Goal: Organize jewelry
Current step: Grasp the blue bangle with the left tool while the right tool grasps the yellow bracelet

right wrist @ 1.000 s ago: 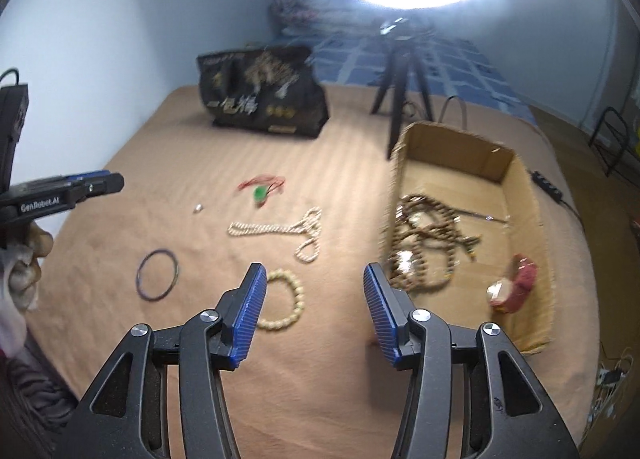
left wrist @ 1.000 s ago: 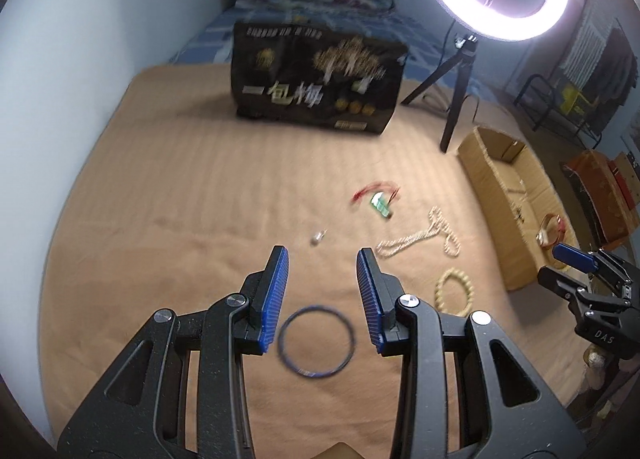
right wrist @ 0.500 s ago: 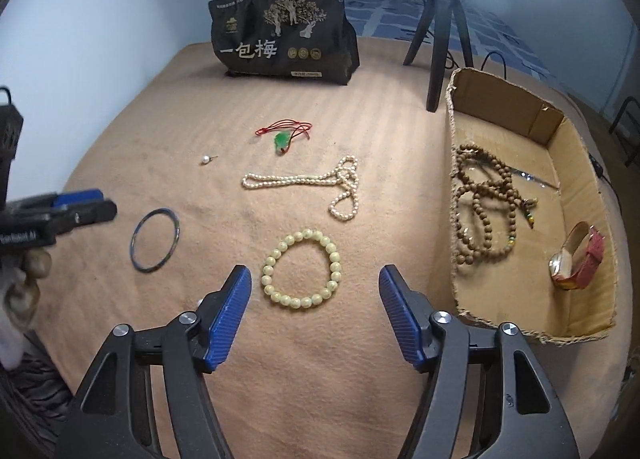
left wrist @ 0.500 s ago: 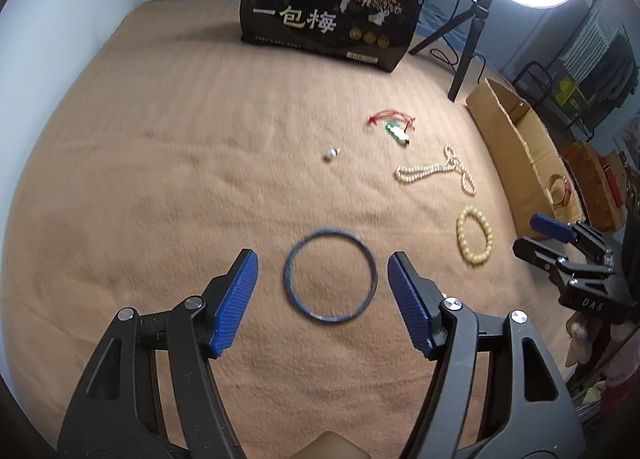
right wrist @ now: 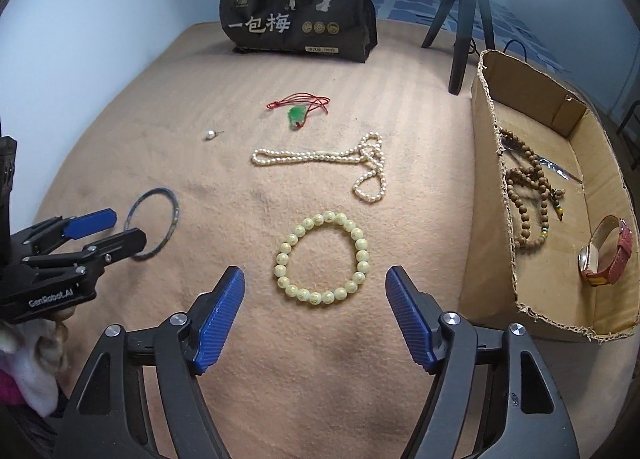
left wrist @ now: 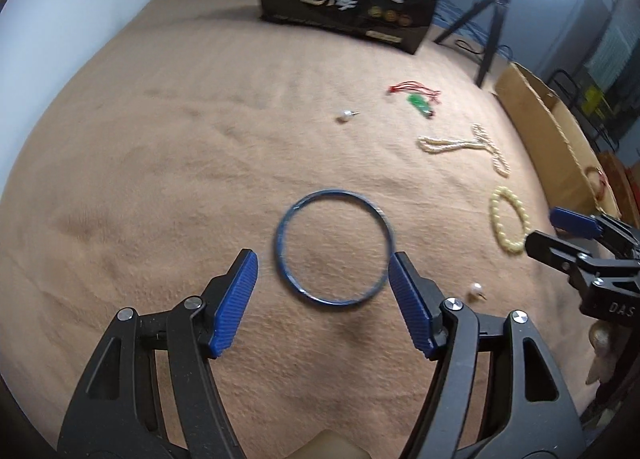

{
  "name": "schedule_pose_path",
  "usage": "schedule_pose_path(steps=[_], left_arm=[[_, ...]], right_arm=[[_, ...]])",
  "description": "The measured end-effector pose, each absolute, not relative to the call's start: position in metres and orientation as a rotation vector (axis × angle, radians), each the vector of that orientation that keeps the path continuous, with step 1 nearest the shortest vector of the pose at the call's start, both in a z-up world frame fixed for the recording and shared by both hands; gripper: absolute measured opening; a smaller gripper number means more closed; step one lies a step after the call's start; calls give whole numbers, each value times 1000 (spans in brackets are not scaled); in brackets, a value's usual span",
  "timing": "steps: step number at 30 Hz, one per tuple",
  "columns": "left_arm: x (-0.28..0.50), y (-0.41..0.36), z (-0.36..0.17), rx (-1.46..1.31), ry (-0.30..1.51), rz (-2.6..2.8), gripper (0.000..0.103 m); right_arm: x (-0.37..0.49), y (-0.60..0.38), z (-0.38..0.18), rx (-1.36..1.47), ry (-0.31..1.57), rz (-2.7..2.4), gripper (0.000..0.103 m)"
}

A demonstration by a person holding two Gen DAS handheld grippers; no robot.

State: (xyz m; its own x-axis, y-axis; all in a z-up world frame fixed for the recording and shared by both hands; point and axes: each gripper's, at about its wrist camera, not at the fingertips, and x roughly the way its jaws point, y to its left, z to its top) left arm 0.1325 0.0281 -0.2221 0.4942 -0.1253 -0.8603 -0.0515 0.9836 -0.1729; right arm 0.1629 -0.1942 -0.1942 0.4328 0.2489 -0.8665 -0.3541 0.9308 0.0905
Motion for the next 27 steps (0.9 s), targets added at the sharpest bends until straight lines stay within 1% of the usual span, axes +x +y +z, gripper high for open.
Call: schedule_pose_path(steps=[15, 17, 21, 27], left_arm=[[137, 28, -227, -217, 1017, -47, 74], [136, 24, -229, -214, 1018, -53, 79], [137, 12, -235, -153, 1024, -45, 87], [140, 5, -240, -82, 1005, -1, 88]], right_arm=[[180, -200, -206, -48, 1131, 325, 73], [180, -198, -208, -55, 1134, 328, 73], [181, -196, -210, -63, 1138, 327, 73], [183, -196, -214, -65, 1155, 335, 73]])
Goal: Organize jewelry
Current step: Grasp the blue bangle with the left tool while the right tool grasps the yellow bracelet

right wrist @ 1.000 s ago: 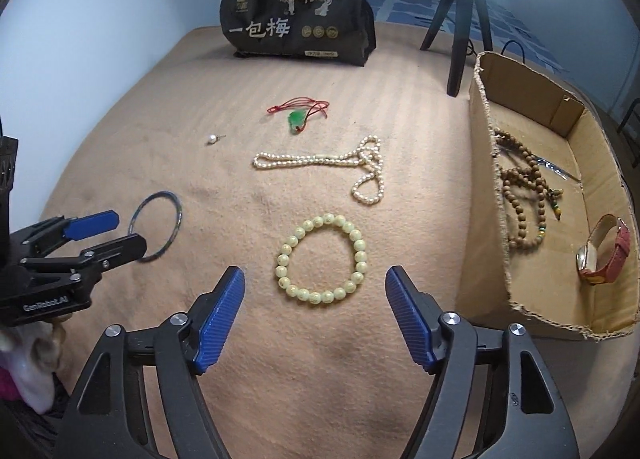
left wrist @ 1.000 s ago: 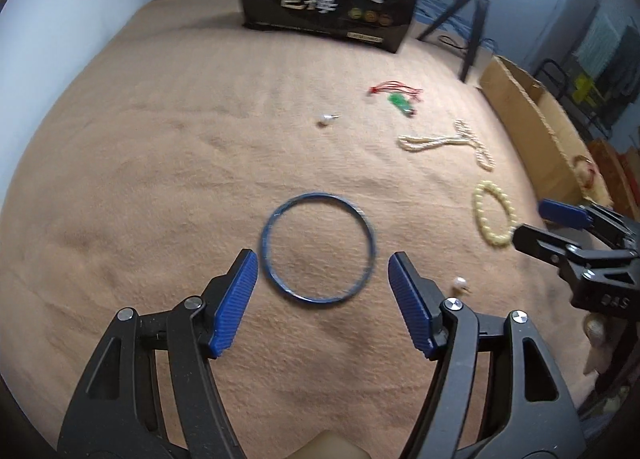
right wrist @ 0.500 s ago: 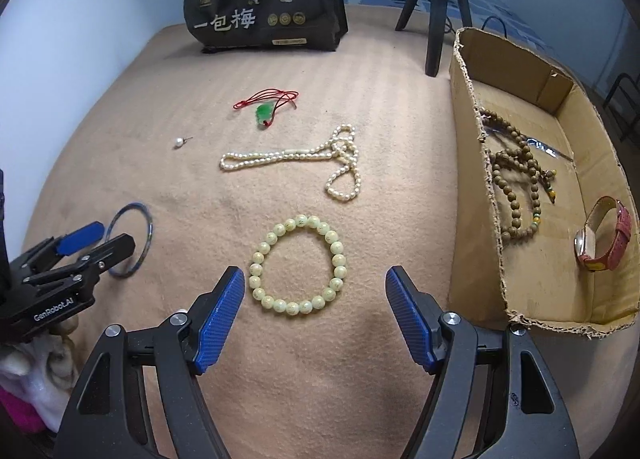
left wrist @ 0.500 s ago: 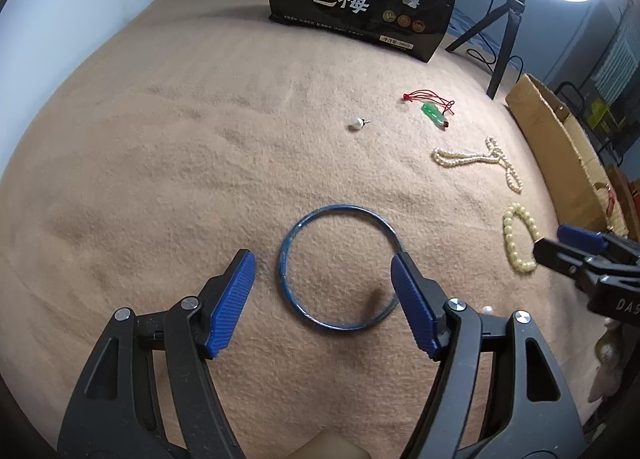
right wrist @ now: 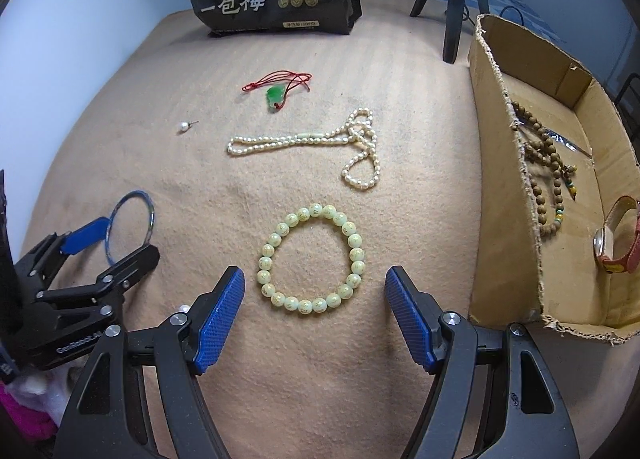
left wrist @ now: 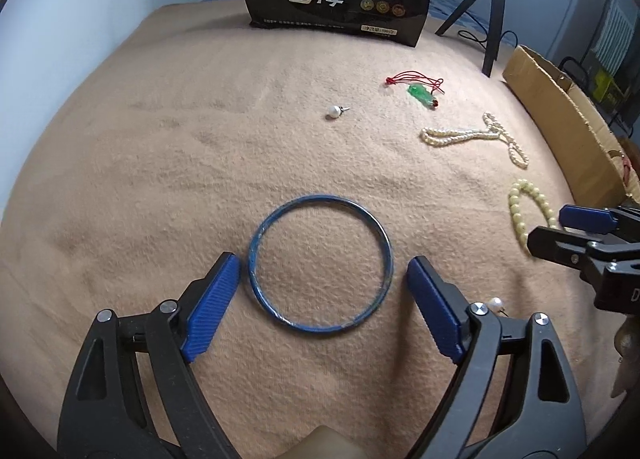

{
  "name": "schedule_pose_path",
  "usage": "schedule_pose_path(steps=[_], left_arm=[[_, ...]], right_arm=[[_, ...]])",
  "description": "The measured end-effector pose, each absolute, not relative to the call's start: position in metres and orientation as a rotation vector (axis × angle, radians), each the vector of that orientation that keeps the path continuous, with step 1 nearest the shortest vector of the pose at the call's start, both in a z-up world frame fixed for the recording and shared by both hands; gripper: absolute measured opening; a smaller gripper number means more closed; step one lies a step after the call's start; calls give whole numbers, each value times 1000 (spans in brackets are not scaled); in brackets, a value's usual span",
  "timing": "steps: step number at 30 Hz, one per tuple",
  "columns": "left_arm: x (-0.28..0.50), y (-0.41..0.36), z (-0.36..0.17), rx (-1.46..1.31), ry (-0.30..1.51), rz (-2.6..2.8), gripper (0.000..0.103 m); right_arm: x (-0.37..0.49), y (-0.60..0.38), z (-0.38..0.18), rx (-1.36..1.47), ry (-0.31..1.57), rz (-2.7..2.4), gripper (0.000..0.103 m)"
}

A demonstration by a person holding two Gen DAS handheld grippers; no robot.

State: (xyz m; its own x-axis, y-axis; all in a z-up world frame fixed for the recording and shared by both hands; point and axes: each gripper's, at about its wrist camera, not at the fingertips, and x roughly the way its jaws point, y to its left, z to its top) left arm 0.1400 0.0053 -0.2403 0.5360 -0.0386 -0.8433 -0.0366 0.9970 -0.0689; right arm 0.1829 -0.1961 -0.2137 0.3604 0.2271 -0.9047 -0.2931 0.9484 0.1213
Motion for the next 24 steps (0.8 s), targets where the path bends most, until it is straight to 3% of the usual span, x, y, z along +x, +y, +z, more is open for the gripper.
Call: schedule_pose_path(steps=[15, 18, 20, 24], left_arm=[[145, 10, -242, -76, 983, 7, 87], [145, 9, -243, -74, 980, 10, 86], [145, 9, -242, -73, 978, 8, 86], [145, 9, -242, -73, 977, 9, 85]], right_arm=[[194, -194, -215, -35, 1165, 330, 73], [196, -202, -215, 29, 1171, 319, 66], [197, -205, -217, 33, 1180, 289, 52], [198, -208, -219, 28, 1183, 269, 42]])
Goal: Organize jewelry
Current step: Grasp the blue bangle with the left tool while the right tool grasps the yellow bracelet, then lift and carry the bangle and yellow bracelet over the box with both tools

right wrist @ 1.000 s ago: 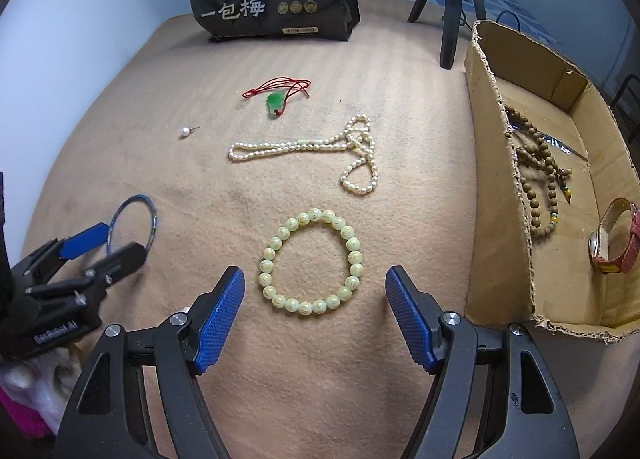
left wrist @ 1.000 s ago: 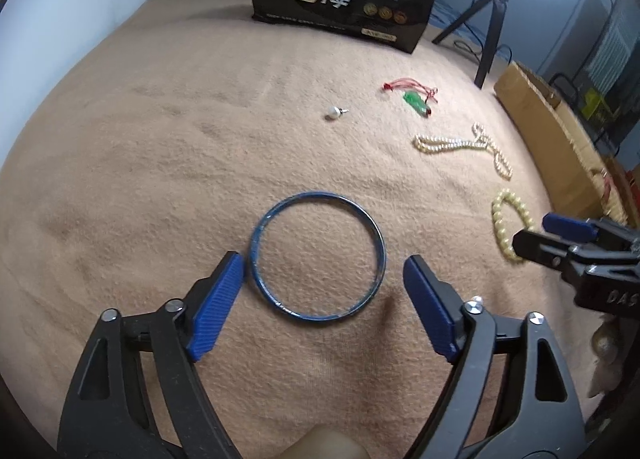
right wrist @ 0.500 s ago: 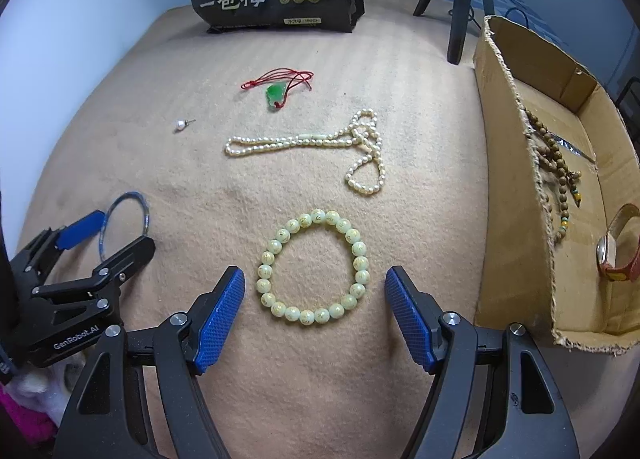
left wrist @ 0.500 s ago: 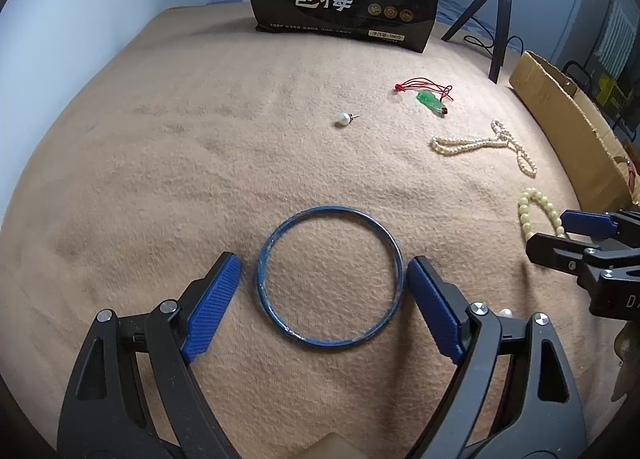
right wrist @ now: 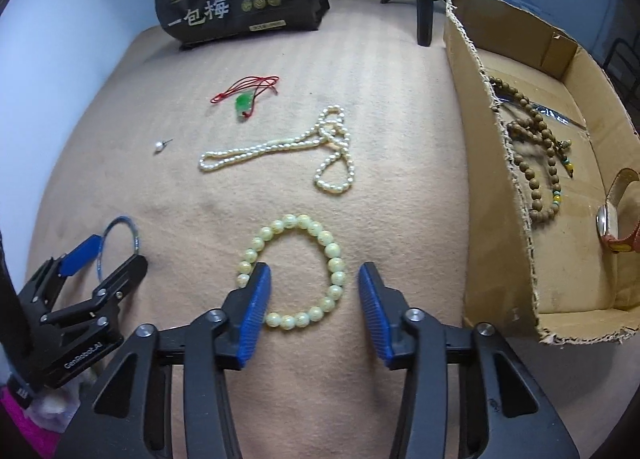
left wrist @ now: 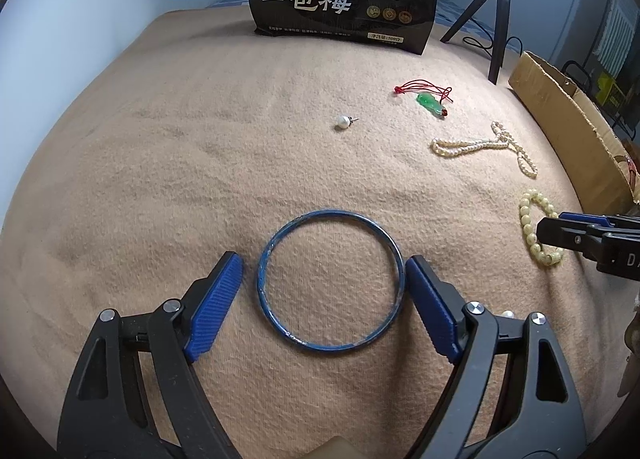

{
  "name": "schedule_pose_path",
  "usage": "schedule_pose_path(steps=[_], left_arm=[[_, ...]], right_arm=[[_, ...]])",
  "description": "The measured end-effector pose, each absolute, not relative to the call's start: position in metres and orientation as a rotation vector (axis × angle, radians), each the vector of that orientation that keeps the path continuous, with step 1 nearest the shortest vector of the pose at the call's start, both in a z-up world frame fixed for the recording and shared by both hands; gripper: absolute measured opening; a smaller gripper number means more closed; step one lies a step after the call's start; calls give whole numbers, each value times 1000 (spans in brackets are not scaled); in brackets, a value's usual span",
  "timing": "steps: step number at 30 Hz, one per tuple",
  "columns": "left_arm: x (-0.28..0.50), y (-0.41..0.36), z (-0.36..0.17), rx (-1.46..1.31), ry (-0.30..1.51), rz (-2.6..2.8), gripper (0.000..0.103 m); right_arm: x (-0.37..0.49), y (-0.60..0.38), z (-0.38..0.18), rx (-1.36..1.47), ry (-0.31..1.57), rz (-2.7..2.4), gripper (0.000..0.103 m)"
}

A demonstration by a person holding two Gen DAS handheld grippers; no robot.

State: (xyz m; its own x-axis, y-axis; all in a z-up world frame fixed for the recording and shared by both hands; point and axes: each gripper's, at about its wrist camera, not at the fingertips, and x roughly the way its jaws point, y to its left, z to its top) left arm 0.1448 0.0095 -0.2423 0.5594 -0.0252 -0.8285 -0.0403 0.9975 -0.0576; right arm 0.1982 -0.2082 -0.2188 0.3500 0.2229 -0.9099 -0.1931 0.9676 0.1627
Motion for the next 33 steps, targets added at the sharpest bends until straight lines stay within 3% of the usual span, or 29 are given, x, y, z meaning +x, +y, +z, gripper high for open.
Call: schedule_pose_path(steps=[4, 7, 11, 33], left_arm=[[145, 10, -242, -71, 973, 13, 80], [144, 11, -241, -72, 970, 18, 74], [144, 11, -240, -75, 967, 17, 73], [134, 3, -214, -129, 938, -23, 73]], right_arm=[[196, -202, -222, -32, 1176, 267, 41], [193, -197, -222, -66, 1163, 270, 29], [192, -196, -221, -74, 1155, 282, 8], [179, -194, -167, -94, 991, 332, 6]])
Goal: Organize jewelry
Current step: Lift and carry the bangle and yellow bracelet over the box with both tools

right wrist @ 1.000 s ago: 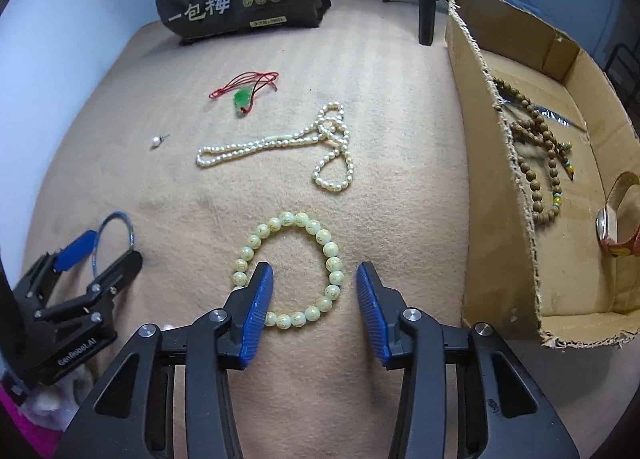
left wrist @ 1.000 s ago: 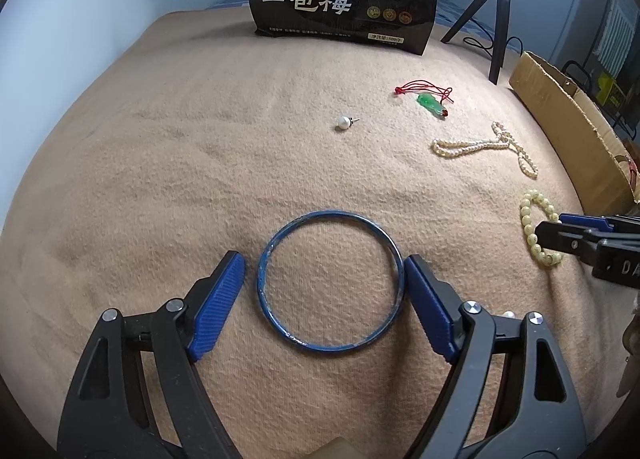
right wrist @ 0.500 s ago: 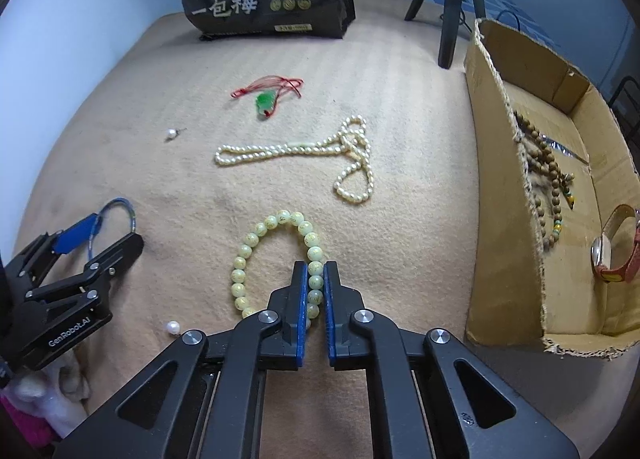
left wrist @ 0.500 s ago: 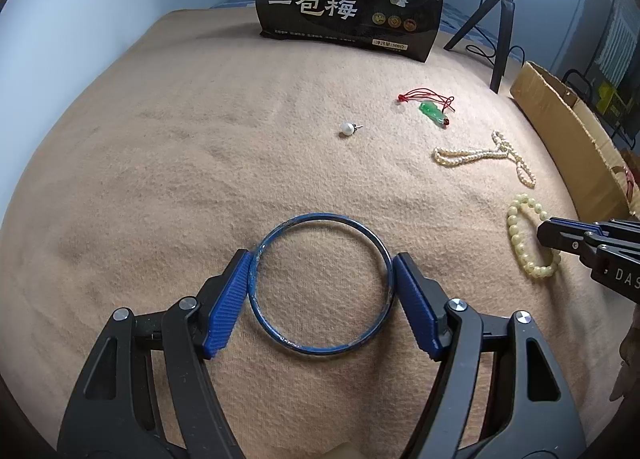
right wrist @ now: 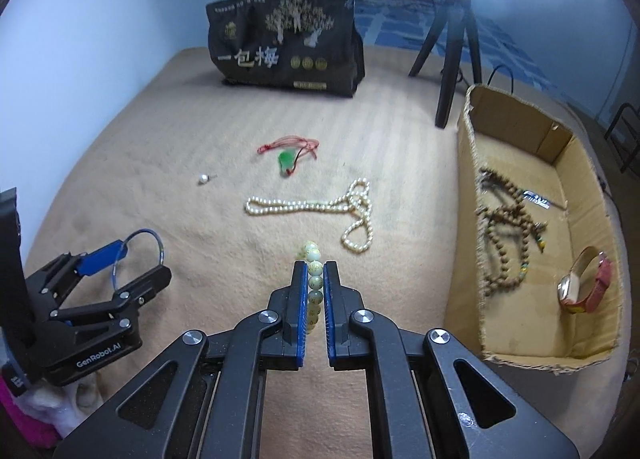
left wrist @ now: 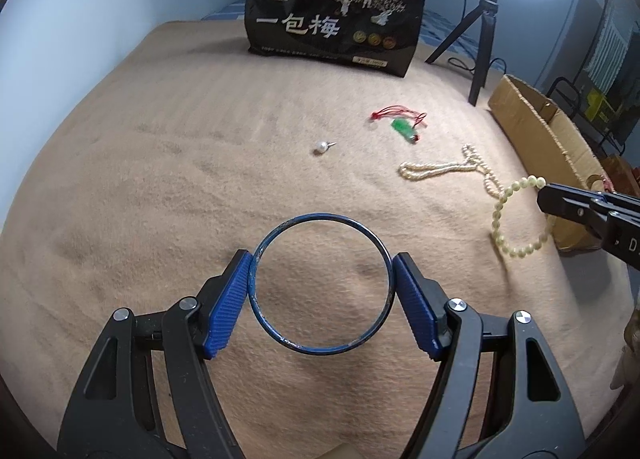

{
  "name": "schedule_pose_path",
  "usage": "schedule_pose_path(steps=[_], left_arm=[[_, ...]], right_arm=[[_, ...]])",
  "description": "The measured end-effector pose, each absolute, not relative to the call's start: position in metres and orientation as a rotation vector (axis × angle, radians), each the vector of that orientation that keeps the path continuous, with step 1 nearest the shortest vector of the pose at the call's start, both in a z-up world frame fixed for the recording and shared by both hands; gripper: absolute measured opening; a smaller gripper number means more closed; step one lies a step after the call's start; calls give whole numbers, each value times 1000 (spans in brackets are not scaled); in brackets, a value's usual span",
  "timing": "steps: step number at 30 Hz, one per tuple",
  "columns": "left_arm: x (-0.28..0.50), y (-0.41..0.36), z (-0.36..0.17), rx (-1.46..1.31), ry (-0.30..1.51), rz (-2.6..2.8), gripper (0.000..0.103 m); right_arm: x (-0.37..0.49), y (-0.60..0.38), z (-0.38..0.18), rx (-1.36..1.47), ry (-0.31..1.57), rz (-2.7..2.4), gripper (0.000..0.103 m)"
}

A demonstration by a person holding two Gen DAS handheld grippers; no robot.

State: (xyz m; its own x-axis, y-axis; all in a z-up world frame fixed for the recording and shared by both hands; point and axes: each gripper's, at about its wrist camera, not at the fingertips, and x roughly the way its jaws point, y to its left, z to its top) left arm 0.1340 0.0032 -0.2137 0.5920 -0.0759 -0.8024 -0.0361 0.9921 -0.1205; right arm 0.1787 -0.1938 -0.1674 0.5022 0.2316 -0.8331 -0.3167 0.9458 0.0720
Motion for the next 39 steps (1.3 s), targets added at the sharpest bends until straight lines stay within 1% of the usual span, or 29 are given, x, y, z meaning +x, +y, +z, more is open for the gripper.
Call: schedule_pose_path(steps=[15, 24, 30, 39], left_arm=[[140, -41, -156, -125, 849, -137, 73], [153, -81, -134, -102, 815, -223, 73], [167, -109, -129, -105, 814, -269, 73], [184, -163, -130, -83, 817, -346, 73]], right_arm=[[185, -241, -117, -6, 878, 283, 6], [196, -293, -98, 68, 838, 210, 6], [208, -330, -98, 121, 829, 156, 6], [226, -363, -112, 172, 843, 119, 6]])
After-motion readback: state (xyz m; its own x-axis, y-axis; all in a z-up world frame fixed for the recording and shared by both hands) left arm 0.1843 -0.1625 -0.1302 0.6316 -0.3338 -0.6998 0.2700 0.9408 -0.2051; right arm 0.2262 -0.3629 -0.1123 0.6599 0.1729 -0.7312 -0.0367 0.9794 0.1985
